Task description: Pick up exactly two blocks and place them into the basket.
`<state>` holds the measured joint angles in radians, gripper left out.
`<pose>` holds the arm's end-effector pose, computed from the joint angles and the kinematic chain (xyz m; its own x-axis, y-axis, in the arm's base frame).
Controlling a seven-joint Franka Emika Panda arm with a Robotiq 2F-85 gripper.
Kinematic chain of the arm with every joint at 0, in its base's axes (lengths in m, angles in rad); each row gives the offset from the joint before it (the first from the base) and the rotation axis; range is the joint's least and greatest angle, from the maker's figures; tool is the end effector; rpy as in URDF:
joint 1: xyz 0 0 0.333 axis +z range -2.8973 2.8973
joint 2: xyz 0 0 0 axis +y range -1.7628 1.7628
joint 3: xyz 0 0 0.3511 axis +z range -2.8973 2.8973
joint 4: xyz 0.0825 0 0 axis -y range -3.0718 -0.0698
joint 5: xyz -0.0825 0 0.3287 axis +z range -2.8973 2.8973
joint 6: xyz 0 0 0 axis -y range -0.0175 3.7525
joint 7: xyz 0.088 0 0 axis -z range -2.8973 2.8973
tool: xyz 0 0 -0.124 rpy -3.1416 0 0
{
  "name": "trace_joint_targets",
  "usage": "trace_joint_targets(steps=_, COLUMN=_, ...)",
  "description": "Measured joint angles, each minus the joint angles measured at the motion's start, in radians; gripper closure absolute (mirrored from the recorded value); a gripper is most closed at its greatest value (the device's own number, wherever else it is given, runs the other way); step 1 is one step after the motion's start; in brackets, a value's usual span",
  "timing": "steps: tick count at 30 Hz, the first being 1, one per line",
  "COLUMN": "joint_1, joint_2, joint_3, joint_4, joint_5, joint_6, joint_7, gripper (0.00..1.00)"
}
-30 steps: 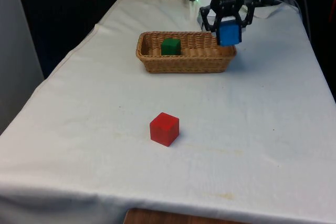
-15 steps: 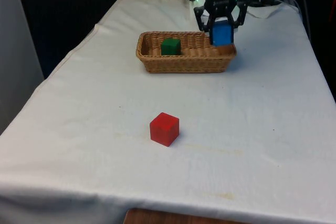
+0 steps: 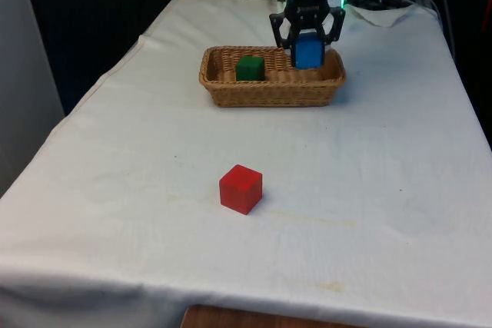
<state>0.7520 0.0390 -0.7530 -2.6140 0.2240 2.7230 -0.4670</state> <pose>0.4193 -0.0074 0.3158 0.9601 0.2600 0.1030 0.2650 -0.9635 -0.0380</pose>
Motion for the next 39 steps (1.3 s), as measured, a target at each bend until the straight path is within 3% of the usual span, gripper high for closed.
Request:
trace_joint_targets(steps=9, joint_1=-0.004, joint_2=0.007, joint_3=-0.02, joint_4=-0.037, joint_5=-0.019, joint_6=0.015, joint_7=-0.02, gripper=1.0)
trace_joint_targets(steps=13, joint_1=-0.005, joint_2=0.027, joint_3=-0.021, joint_4=-0.067, joint_5=-0.019, joint_6=0.054, joint_7=-0.029, gripper=1.0)
trace_joint_targets(steps=24, joint_1=-0.004, joint_2=0.113, joint_3=0.0, joint_4=-0.082, joint_5=-0.003, joint_6=0.114, joint_7=-0.029, gripper=1.0)
trace_joint_targets(steps=29, joint_1=-0.004, joint_2=0.121, joint_3=0.003, joint_4=-0.079, joint_5=0.002, joint_6=0.119, joint_7=-0.029, gripper=0.98)
trace_joint_targets(steps=30, joint_1=-0.004, joint_2=0.12, joint_3=0.003, joint_4=-0.079, joint_5=0.002, joint_6=0.119, joint_7=-0.029, gripper=0.92)
trace_joint_targets(steps=31, joint_1=-0.004, joint_2=0.119, joint_3=0.003, joint_4=-0.079, joint_5=0.002, joint_6=0.119, joint_7=-0.029, gripper=0.74)
trace_joint_targets(steps=36, joint_1=-0.004, joint_2=0.118, joint_3=0.003, joint_4=-0.079, joint_5=0.002, joint_6=0.119, joint_7=-0.03, gripper=0.24)
trace_joint_targets(steps=37, joint_1=-0.004, joint_2=0.118, joint_3=0.003, joint_4=-0.079, joint_5=0.002, joint_6=0.119, joint_7=-0.03, gripper=0.24)
trace_joint_targets(steps=39, joint_1=-0.004, joint_2=0.118, joint_3=0.003, joint_4=-0.079, joint_5=0.002, joint_6=0.119, joint_7=-0.03, gripper=0.04)
